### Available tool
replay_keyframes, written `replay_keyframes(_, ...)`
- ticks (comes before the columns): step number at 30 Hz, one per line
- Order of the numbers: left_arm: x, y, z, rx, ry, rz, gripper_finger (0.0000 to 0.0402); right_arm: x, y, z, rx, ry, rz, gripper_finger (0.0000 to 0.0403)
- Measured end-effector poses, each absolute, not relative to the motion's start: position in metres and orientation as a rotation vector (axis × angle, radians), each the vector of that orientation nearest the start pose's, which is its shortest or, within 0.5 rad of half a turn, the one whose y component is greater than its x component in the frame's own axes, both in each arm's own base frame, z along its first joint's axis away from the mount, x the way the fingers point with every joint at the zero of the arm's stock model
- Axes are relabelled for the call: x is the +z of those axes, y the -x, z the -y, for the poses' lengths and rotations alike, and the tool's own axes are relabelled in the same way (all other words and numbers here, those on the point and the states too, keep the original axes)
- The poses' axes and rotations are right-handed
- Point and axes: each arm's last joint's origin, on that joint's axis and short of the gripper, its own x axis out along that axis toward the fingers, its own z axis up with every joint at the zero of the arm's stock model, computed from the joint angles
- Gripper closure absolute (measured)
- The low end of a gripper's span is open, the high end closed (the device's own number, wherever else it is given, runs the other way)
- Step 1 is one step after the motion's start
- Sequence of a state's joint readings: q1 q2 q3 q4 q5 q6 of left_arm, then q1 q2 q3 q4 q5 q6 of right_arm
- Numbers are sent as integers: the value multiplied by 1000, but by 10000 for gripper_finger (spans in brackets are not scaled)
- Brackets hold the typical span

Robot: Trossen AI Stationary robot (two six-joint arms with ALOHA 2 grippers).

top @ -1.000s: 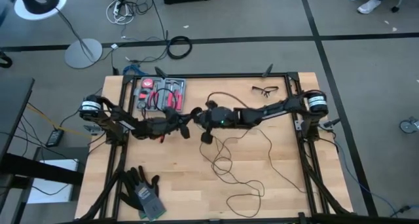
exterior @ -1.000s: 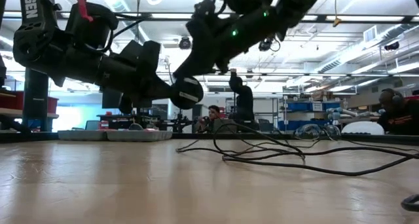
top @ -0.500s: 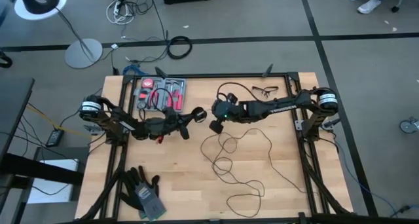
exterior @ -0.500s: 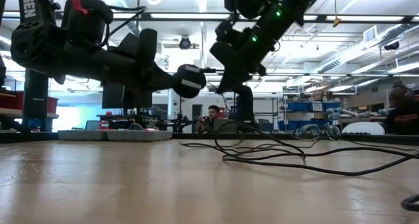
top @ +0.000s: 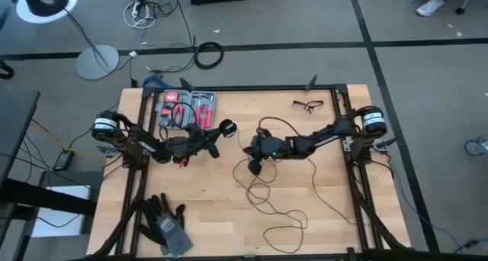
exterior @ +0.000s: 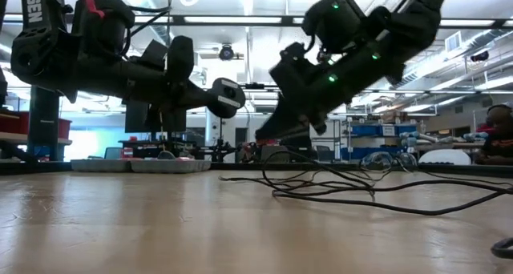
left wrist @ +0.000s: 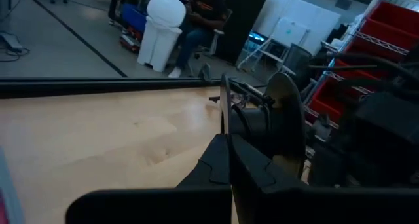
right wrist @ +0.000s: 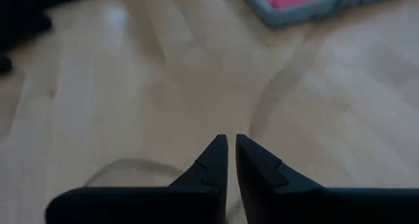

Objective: Coil cords
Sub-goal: Coil the black wire on the black spool

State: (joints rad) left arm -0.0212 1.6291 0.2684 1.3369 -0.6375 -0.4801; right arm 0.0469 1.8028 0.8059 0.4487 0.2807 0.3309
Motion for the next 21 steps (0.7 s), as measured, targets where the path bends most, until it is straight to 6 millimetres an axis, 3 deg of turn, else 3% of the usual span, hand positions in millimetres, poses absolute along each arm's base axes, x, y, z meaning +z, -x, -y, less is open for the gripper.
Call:
replay_keyframes(14,141,-237,-12,605,466,158,401,137,-344,-5,-364,-231,-474,357)
replay_keyframes(21,141,-236,-12,603,467,163,401,117,-352,-4,-329,-247,-462,335)
